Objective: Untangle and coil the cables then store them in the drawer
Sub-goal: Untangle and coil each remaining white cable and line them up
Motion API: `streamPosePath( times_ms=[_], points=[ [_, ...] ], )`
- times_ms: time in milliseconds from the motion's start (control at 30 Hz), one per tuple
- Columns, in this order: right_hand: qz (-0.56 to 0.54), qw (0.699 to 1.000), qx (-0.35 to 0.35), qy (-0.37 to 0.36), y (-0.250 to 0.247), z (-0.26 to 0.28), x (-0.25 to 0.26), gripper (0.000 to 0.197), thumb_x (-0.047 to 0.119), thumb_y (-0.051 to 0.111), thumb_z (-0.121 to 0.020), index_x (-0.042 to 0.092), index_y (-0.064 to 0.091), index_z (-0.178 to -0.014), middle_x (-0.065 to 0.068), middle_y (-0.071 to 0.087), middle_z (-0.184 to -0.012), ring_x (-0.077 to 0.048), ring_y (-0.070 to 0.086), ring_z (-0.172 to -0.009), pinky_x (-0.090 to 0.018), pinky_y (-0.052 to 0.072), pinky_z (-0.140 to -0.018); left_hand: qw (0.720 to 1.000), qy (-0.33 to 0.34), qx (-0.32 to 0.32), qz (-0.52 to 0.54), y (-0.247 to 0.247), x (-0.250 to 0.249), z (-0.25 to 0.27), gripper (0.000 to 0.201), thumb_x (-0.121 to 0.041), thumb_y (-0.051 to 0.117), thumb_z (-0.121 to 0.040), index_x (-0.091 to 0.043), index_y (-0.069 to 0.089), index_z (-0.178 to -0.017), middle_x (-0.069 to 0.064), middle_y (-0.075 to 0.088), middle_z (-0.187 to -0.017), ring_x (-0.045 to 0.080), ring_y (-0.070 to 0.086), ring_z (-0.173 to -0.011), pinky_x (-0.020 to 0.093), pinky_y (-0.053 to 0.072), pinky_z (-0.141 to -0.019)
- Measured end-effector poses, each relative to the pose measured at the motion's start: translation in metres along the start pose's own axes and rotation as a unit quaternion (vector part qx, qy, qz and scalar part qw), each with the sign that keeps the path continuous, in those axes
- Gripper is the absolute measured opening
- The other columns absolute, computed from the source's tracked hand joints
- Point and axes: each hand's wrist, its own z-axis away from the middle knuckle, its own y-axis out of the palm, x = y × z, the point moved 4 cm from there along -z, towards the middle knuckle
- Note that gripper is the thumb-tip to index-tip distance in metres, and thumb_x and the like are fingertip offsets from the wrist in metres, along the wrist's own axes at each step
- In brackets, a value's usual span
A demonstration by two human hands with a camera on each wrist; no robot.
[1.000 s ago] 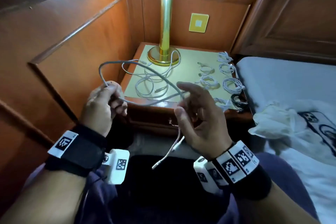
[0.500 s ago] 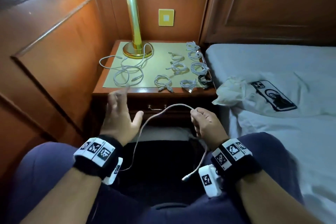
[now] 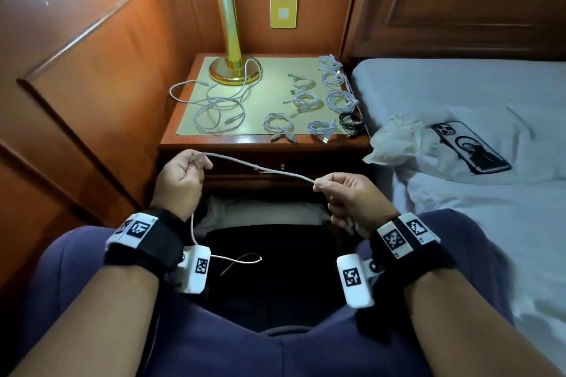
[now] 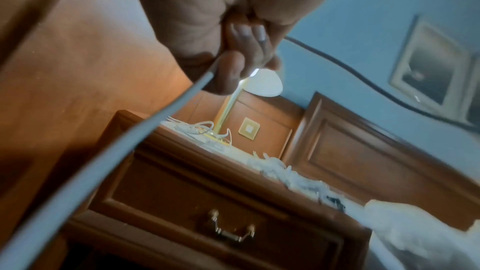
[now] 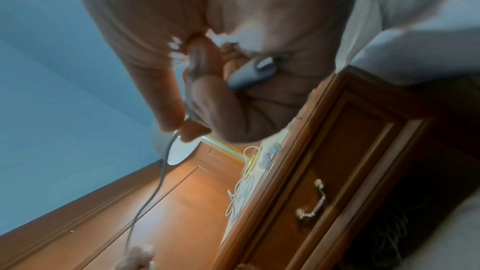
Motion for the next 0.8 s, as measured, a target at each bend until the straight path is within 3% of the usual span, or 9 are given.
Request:
streamPosePath(
  times_ms=[100,167,233,367,467,533,633,733,800],
  points=[
    [-0.076,0.996,-0.024,0.034,0.002,-0.004,-0.003,0.016,0.014,0.055,-0.097,0.008,0.058,-0.082,0.002,0.026,-0.056,-0.006,0.022,-0.037,-0.016,0.023,-0.036,0.997,0.0,0.021,-0.078,0.006,0.003,0.007,0.014,-0.038,0.056,-0.095,-0.029,0.058,-0.084,-0.013,0.049,-0.058,0.016,0.042,-0.055,0.034,0.037,-0.055],
    [-0.178,0.979,-0.086,0.05,-0.005,-0.009,-0.004,0.012,0.014,0.051,-0.096,0.01,0.057,-0.086,0.005,0.026,-0.055,-0.005,0.022,-0.036,-0.017,0.019,-0.037,0.993,0.033,0.021,-0.108,0.015,-0.001,0.013,0.012,-0.024,0.064,-0.096,-0.028,0.052,-0.099,-0.008,0.051,-0.073,0.009,0.048,-0.063,0.022,0.043,-0.066],
    [-0.261,0.955,-0.136,0.043,-0.015,-0.013,-0.003,0.012,0.017,0.047,-0.097,0.011,0.058,-0.094,0.007,0.029,-0.054,-0.004,0.023,-0.036,-0.018,0.017,-0.036,0.991,0.083,0.028,-0.106,0.024,-0.012,0.019,0.017,-0.016,0.063,-0.097,-0.024,0.053,-0.108,-0.004,0.05,-0.077,0.004,0.047,-0.061,0.014,0.04,-0.066],
    [-0.279,0.945,-0.166,0.036,-0.027,-0.019,-0.007,0.015,0.03,0.049,-0.102,0.018,0.058,-0.102,0.009,0.034,-0.057,-0.003,0.024,-0.036,-0.017,0.017,-0.032,0.98,0.139,-0.003,-0.143,0.03,-0.022,0.021,0.01,-0.011,0.067,-0.093,-0.02,0.07,-0.095,-0.007,0.062,-0.082,0.004,0.056,-0.071,0.007,0.04,-0.067],
    [-0.265,0.951,-0.148,0.052,-0.026,-0.019,-0.009,0.024,0.037,0.046,-0.102,0.017,0.06,-0.098,0.009,0.031,-0.057,-0.003,0.021,-0.035,-0.018,0.012,-0.035,0.977,0.126,-0.044,-0.165,0.025,-0.014,0.017,0.011,-0.012,0.071,-0.09,-0.022,0.073,-0.087,-0.007,0.067,-0.082,0.007,0.06,-0.073,0.018,0.049,-0.071],
    [-0.264,0.955,-0.129,0.05,-0.022,-0.019,-0.011,0.024,0.027,0.041,-0.1,0.012,0.059,-0.097,0.007,0.032,-0.058,-0.004,0.022,-0.036,-0.02,0.013,-0.039,0.972,0.129,-0.041,-0.19,0.025,-0.01,0.017,0.008,-0.013,0.073,-0.088,-0.02,0.073,-0.086,-0.007,0.068,-0.081,0.007,0.062,-0.074,0.021,0.051,-0.075],
    [-0.171,0.975,-0.14,-0.004,-0.016,-0.024,-0.017,0.026,0.011,0.037,-0.101,0.009,0.063,-0.099,0.006,0.038,-0.059,-0.005,0.026,-0.04,-0.021,0.019,-0.042,0.961,0.164,0.018,-0.224,0.037,-0.01,0.025,0.006,-0.013,0.076,-0.086,-0.018,0.073,-0.085,-0.007,0.067,-0.082,0.002,0.06,-0.073,0.005,0.043,-0.074],
    [0.055,0.98,-0.148,-0.12,-0.006,-0.025,-0.019,0.025,0.009,0.049,-0.102,0.017,0.072,-0.103,0.009,0.05,-0.067,-0.002,0.041,-0.049,-0.016,0.03,-0.048,0.944,0.216,0.134,-0.211,0.056,-0.011,0.037,0.01,-0.01,0.075,-0.086,-0.019,0.071,-0.084,-0.007,0.065,-0.084,0.005,0.061,-0.077,0.02,0.051,-0.077],
    [0.202,0.953,-0.132,-0.182,0.003,-0.024,-0.021,0.023,0.01,0.056,-0.099,0.026,0.073,-0.103,0.008,0.063,-0.089,0.0,0.063,-0.077,-0.013,0.047,-0.071,0.937,0.222,0.203,-0.176,0.067,-0.014,0.045,0.007,-0.009,0.073,-0.088,-0.016,0.072,-0.086,-0.007,0.064,-0.087,0.007,0.065,-0.082,0.025,0.054,-0.08]
  ],
)
